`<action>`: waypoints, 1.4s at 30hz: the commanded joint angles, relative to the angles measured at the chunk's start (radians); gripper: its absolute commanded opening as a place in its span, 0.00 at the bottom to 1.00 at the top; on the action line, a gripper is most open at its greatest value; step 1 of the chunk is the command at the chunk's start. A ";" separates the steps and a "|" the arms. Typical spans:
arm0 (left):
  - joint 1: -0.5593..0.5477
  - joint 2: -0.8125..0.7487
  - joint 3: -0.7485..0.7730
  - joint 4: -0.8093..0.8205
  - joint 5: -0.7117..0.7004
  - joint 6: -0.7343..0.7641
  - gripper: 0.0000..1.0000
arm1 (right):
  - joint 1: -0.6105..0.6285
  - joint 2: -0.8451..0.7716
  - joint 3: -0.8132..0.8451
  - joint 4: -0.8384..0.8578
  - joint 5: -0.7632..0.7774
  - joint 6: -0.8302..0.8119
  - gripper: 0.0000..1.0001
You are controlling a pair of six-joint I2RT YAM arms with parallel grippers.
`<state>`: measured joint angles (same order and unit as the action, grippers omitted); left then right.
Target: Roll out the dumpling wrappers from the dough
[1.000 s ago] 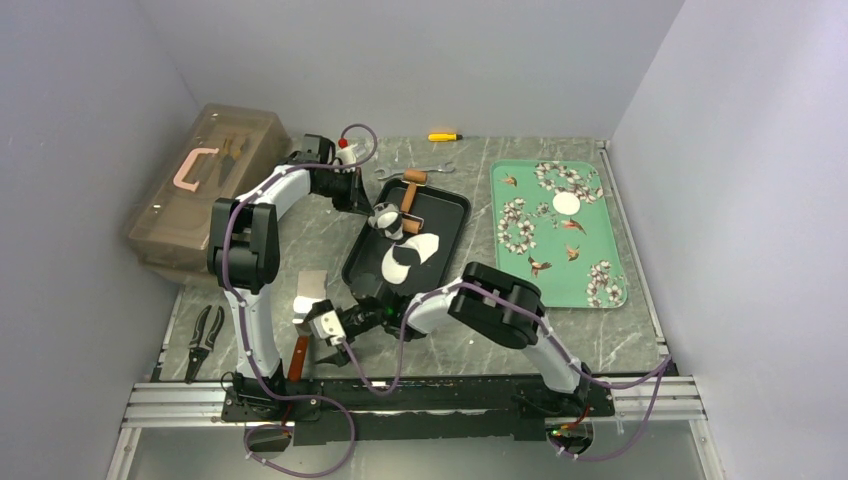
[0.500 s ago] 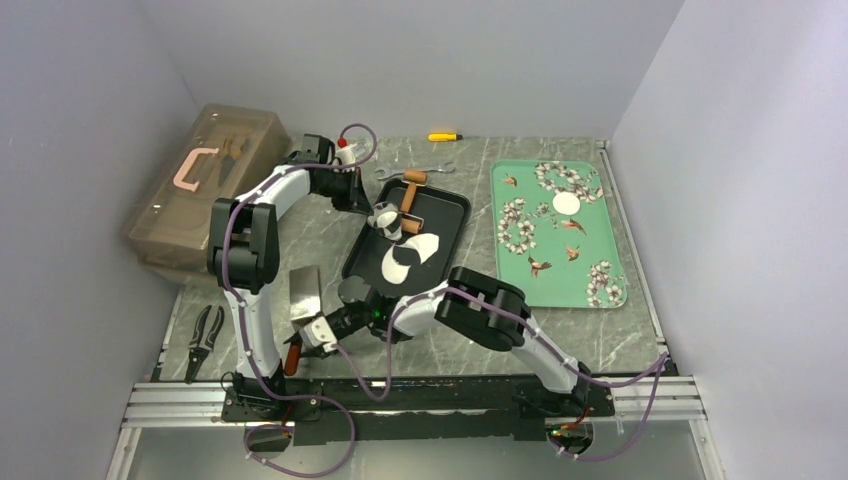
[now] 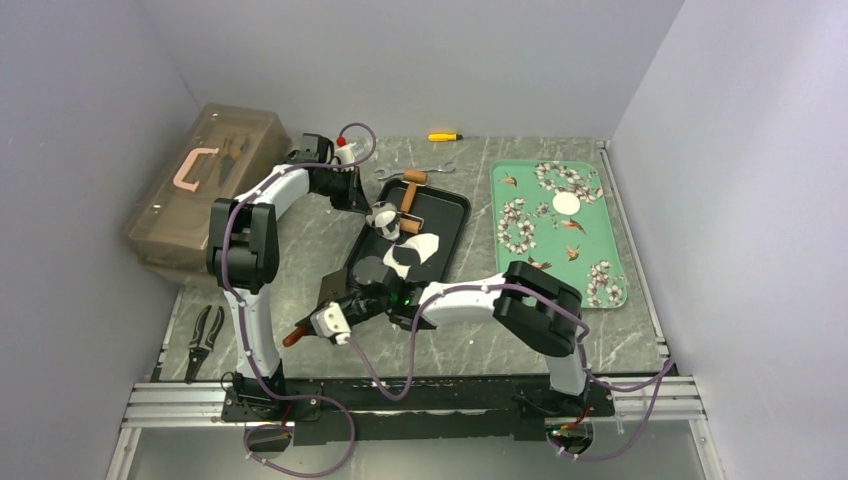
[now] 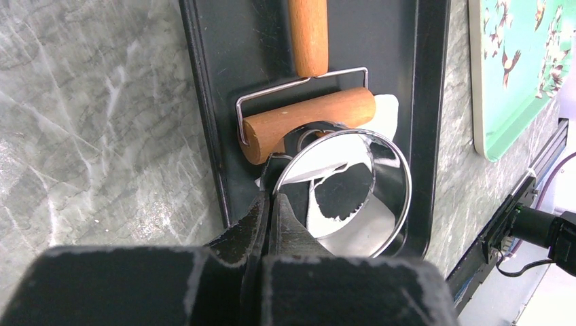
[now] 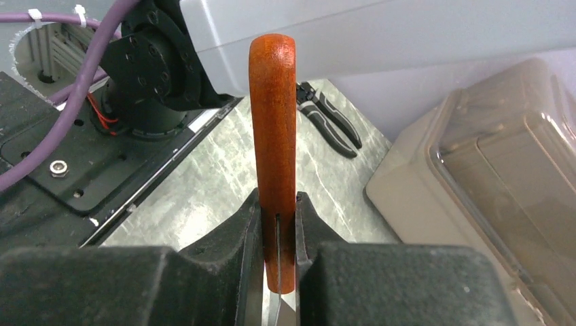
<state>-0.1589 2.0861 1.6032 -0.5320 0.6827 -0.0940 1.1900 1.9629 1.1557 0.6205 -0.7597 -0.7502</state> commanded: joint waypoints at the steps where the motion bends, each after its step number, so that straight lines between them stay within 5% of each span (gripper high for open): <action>1: -0.002 -0.029 0.044 0.002 0.011 0.010 0.00 | -0.052 -0.103 -0.029 -0.095 -0.051 0.050 0.00; 13: -0.003 -0.034 0.046 -0.003 0.020 0.011 0.00 | -0.077 -0.418 -0.162 -0.121 -0.051 0.137 0.00; 17: -0.003 -0.036 0.046 -0.009 0.035 0.011 0.00 | -0.078 -0.546 -0.166 -0.319 0.020 0.123 0.00; 25: -0.004 -0.047 0.055 -0.027 0.044 0.012 0.00 | -0.087 -0.770 -0.304 -0.448 0.293 0.018 0.00; 42: -0.004 -0.061 0.042 -0.050 0.062 0.006 0.00 | -0.126 -0.611 -0.451 -0.133 0.208 -0.319 0.00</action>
<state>-0.1585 2.0853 1.6161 -0.5671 0.7013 -0.0914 1.0451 1.3544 0.6956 0.3157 -0.5148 -0.9463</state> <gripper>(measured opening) 0.013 0.162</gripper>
